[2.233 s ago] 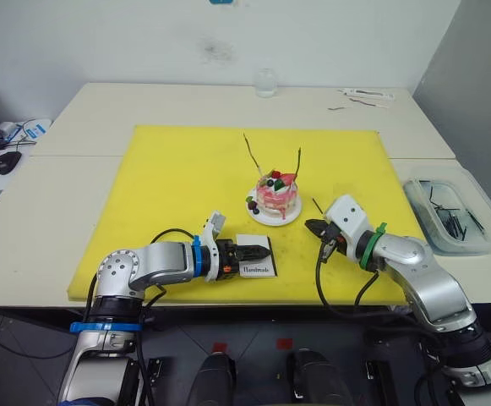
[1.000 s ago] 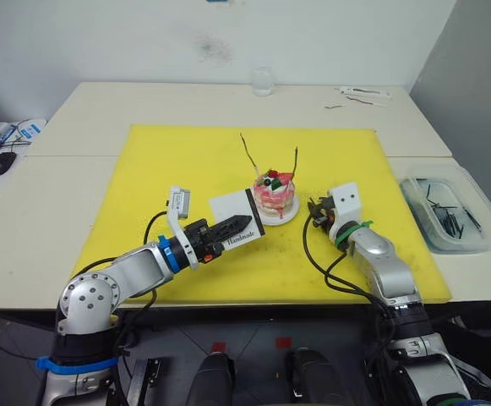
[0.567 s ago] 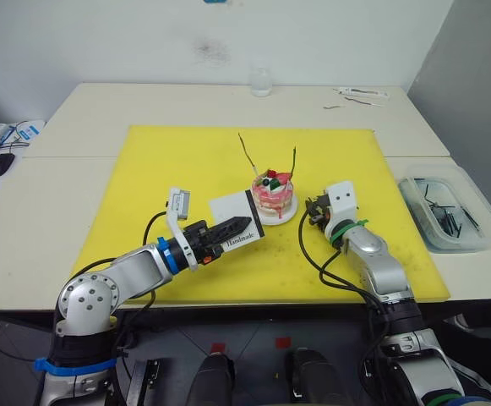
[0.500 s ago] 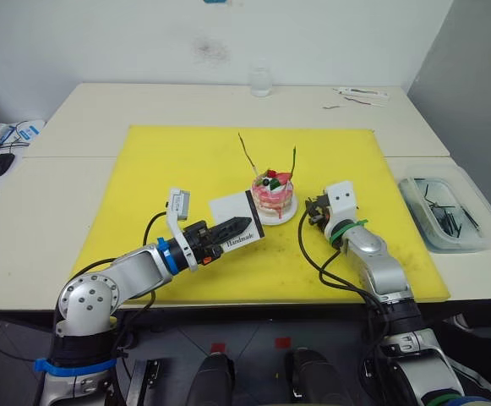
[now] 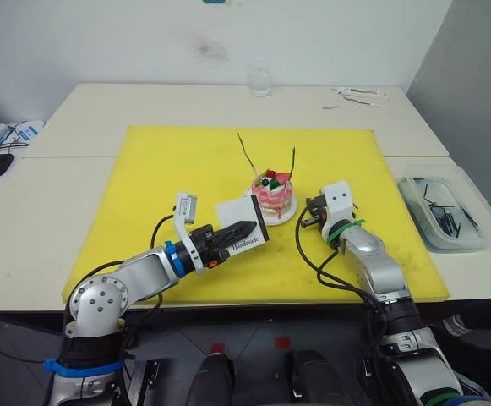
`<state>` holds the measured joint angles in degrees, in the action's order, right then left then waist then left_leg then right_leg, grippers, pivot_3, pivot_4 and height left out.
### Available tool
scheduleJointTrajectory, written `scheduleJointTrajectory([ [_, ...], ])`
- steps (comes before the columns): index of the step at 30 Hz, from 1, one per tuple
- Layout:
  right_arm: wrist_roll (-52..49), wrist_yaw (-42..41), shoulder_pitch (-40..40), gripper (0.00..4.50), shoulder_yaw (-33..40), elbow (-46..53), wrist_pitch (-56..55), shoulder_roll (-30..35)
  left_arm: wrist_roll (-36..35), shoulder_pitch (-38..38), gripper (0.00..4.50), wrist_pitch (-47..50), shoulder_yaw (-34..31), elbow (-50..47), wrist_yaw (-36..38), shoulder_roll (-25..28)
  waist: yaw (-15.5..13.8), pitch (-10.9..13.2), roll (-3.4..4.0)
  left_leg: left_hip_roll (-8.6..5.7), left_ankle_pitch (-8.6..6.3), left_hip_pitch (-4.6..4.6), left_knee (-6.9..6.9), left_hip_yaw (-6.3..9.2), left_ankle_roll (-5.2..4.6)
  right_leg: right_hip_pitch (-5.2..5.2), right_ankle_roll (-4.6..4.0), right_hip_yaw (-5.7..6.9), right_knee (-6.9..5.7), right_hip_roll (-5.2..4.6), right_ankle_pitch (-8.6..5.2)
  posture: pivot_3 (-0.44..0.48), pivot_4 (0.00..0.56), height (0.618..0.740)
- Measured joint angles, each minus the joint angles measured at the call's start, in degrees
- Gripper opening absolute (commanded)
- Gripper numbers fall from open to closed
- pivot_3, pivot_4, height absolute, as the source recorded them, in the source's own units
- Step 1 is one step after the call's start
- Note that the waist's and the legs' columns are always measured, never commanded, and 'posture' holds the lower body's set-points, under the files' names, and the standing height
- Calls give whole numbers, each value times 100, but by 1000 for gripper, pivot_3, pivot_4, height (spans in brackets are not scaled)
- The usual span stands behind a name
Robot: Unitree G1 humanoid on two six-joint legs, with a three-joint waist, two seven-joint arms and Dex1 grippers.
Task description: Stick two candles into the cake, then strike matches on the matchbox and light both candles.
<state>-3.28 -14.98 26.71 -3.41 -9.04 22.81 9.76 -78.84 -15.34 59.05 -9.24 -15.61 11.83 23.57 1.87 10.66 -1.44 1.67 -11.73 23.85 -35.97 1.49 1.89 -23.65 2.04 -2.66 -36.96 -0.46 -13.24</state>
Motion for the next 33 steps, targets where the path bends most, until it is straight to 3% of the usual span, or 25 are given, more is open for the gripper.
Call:
scheduleJointTrajectory([
  [3, -5, -457, -258, 33, -84, 301, -145, 483, 5, -15, 0, 9, 96, -29, 38, -96, -44, 0, 0, -7, 0, 6, 1, 3, 0, 1, 0, 4, 6, -5, -2, 0, 150, 740],
  [8, -635, -2401, -1042, 33, -194, 2122, 163, 2353, 228, -351, 0, 36, 441, -40, 252, -183, -77, 5, 5, -24, -1, 19, 0, -9, 0, -6, 14, -3, 11, -27, -8, 0, 150, 740],
  [13, -1280, -3154, -784, 33, 67, 3201, 572, 3032, 565, -625, 0, 25, 635, 87, 385, -351, 32, 6, 2, 2, -1, -10, 1, 6, -1, 5, 4, 6, 2, 5, -5, 0, 150, 740],
  [20, -1629, -3374, -453, 33, -24, 3856, 1137, 3260, 1011, -998, 0, -55, 672, 472, 523, -585, -10, 6, 2, -7, -2, 9, 0, 3, 0, 1, 2, 5, 12, -4, -6, 0, 150, 740],
  [33, -1800, -3100, -305, 33, -27, 3842, 1517, 3015, 1018, -1020, 0, 85, 657, 473, 635, -647, -17, 7, 1, -8, -2, 10, -1, 3, 1, -3, 4, 4, 8, -6, -7, 0, 150, 740],
])
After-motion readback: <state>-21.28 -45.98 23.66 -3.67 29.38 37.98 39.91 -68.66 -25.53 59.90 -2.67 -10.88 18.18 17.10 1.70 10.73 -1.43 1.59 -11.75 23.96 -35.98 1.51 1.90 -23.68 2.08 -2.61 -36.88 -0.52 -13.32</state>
